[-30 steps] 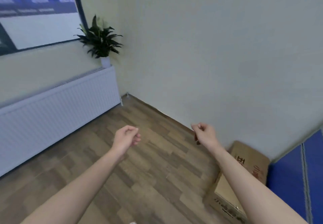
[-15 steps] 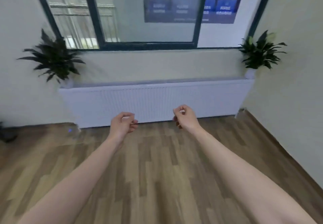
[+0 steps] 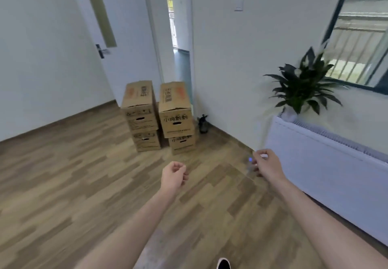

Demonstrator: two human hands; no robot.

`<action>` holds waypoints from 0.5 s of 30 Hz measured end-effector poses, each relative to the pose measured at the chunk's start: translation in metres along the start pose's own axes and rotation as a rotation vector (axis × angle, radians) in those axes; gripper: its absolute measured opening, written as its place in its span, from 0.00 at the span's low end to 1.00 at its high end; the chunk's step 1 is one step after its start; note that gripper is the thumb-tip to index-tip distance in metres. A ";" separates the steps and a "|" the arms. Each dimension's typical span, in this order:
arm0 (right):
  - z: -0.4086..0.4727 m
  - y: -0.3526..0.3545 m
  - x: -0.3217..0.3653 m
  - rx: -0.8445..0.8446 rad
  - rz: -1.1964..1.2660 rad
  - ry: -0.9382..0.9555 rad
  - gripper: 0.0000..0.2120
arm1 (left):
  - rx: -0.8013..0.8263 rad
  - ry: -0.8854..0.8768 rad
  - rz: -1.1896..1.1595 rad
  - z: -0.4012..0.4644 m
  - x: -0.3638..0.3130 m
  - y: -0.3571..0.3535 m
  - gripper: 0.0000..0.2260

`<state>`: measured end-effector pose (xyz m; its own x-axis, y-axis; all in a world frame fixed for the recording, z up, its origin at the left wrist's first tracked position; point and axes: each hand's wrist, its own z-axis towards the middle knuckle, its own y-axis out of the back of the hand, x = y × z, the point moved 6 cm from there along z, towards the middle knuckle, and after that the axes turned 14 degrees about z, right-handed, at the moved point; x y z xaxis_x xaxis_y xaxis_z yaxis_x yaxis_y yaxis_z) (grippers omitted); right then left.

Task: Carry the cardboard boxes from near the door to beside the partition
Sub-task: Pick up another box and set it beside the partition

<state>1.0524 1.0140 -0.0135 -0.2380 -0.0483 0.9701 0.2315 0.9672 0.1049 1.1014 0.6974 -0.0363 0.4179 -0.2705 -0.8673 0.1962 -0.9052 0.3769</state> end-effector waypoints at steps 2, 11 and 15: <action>0.067 -0.082 0.011 0.088 -0.021 0.024 0.06 | -0.113 0.050 -0.040 0.070 0.003 0.039 0.05; 0.273 -0.281 0.060 0.249 -0.187 -0.038 0.15 | -0.284 0.180 -0.042 0.291 -0.038 0.123 0.05; 0.348 -0.354 0.088 0.310 -0.233 -0.052 0.19 | -0.291 0.211 -0.063 0.383 -0.060 0.147 0.05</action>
<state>0.6210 0.7542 -0.0413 -0.3002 -0.2703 0.9148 -0.1287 0.9617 0.2419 0.7653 0.4548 -0.0534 0.5649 -0.1157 -0.8170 0.4594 -0.7783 0.4279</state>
